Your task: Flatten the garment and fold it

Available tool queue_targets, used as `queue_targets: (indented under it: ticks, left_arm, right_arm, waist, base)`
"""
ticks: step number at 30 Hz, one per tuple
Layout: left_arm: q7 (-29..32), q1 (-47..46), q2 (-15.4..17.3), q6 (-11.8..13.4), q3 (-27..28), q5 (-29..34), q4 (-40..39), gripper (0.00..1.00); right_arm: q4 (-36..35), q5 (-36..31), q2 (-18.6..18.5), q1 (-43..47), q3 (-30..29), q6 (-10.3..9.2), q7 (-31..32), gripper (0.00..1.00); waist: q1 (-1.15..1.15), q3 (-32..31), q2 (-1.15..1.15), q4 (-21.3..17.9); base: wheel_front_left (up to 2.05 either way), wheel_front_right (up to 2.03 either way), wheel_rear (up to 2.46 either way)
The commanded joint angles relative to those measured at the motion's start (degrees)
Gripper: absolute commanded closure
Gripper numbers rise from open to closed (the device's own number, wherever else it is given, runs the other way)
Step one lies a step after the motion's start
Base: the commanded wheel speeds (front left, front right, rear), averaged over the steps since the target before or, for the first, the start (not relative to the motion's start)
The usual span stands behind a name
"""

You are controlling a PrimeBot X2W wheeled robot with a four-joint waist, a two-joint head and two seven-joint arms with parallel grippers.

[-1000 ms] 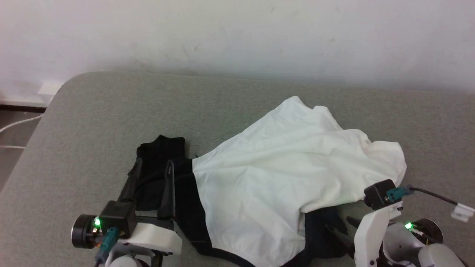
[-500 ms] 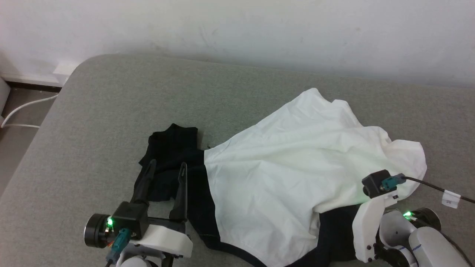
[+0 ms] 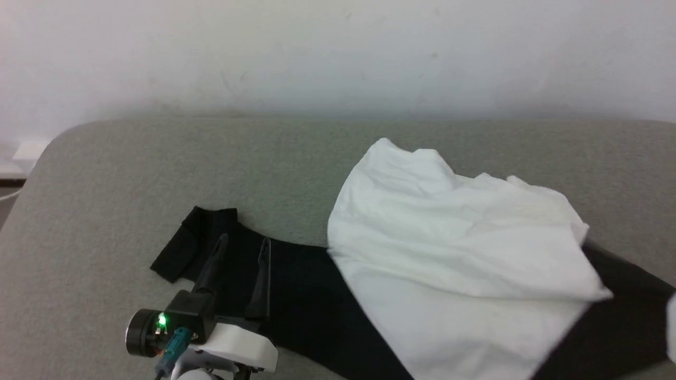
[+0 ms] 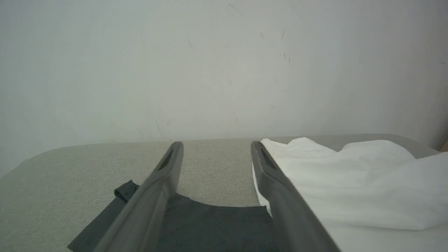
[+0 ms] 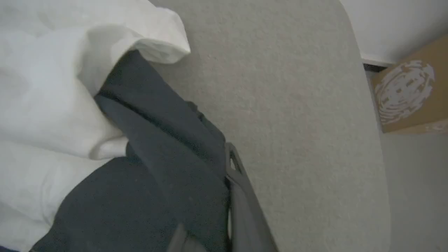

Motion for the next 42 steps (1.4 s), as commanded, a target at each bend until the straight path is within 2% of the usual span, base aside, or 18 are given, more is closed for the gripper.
queue_targets:
  ticks: [1, 6, 11, 12, 13, 15, 19, 22, 25, 33, 38, 39, 40, 42]
  left_arm:
    - [-0.28, 0.71, -0.29, -0.39, -0.05, 0.15, 0.1, 0.0]
    - [-0.28, -0.17, -0.7, -0.98, -0.8, 0.4, 0.53, 0.0]
    - [-0.28, -1.47, -0.94, -1.36, -0.92, 0.42, 1.78, 0.0]
    - [-0.28, -1.67, -0.96, -1.44, -0.91, 0.4, 2.23, 0.0]
    - [-0.28, -1.84, -0.96, -1.51, -0.92, 0.43, 2.81, 0.0]
    - [-0.28, -1.97, -0.93, -1.47, -0.87, 0.51, 3.47, 0.0]
    - [0.68, -2.39, -0.32, -0.69, -0.24, 0.62, 6.76, 0.0]
    - [5.34, -3.46, 0.48, 0.45, 0.45, 0.74, 9.0, 0.0]
    - [12.52, -5.27, 1.47, 1.92, 1.46, 0.76, 10.74, 0.0]
    - [30.16, -11.59, 5.34, 5.81, 1.49, 4.87, 15.16, 0.0]
    - [36.36, -13.88, 6.39, 3.33, 1.15, 3.46, 18.32, 0.0]
    - [37.06, -14.14, 6.62, 2.13, 1.21, 2.58, 19.02, 0.93]
    - [37.32, -14.21, 6.74, 1.34, 1.41, 1.76, 19.45, 1.0]
    - [35.94, -14.35, 6.9, 1.54, 2.19, 1.0, 19.27, 1.0]
  right_arm:
    - [-1.12, -1.72, 0.56, 3.01, -2.93, -0.12, 2.22, 1.0]
    - [-3.63, -8.82, 5.28, 9.06, -12.11, -0.12, 6.3, 1.0]
    - [-1.72, -11.63, 11.19, 9.65, -14.36, -0.12, 4.73, 1.0]
    - [-1.07, -12.11, 11.46, 9.27, -14.16, -0.12, 3.06, 0.07]
    - [-0.59, -12.5, 11.64, 8.75, -13.69, -0.12, 1.13, 0.0]
    - [-0.4, -12.69, 11.98, 8.04, -13.35, -0.12, -0.88, 0.0]
    - [-2.58, -12.4, 13.2, 4.71, -11.55, -0.12, -11.27, 0.0]
    - [-5.59, -11.63, 14.14, 3.38, -9.86, -0.12, -18.19, 0.0]
    - [-9.1, -10.92, 15.43, 2.49, -8.32, -0.12, -23.25, 0.0]
    - [-14.06, -10.33, 18.07, 1.61, -3.62, -0.12, -29.6, 0.0]
    - [-13.03, -10.42, 19.35, 2.08, -2.14, -0.12, -31.13, 0.0]
    - [-12.66, -10.44, 19.56, 2.16, -1.95, -0.12, -31.39, 0.0]
    - [-12.28, -10.48, 19.73, 2.23, -1.77, -0.12, -31.64, 0.0]
    - [-11.59, -10.58, 19.98, 2.36, -1.49, -0.12, -32.1, 0.0]
  waist:
    - [0.0, -1.3, 0.0, -2.37]
    - [0.0, 0.3, 0.0, -2.65]
    - [0.0, 1.85, 0.0, -2.28]
    - [0.0, 2.08, 0.0, -2.2]
    - [0.0, 2.19, 0.0, -2.15]
    - [0.0, 2.23, 0.0, -2.17]
    - [0.0, 2.02, 0.0, -2.54]
    - [0.0, 1.91, 0.0, -2.97]
    - [0.0, 2.38, 0.0, -3.76]
    - [0.0, 6.05, 0.0, -6.46]
    - [0.0, 8.13, 0.0, -7.74]
    - [0.0, 8.39, 0.0, -7.94]
    - [0.0, 8.56, 0.0, -8.1]
    - [0.0, 8.61, 0.0, -8.29]
  base:
    - [0.0, 0.0, 0.0]
    - [0.0, 0.0, 0.0]
    - [0.0, 0.0, 0.0]
    - [0.0, 0.0, 0.0]
    - [0.0, 0.0, 0.0]
    - [0.0, 0.0, 0.0]
    - [0.0, 0.0, 0.0]
    - [0.0, 0.0, 0.0]
    - [0.0, 0.0, 0.0]
    - [0.0, 0.0, 0.0]
    - [0.0, 0.0, 0.0]
    - [0.0, 0.0, 0.0]
    - [0.0, 0.0, 0.0]
    - [0.0, 0.0, 0.0]
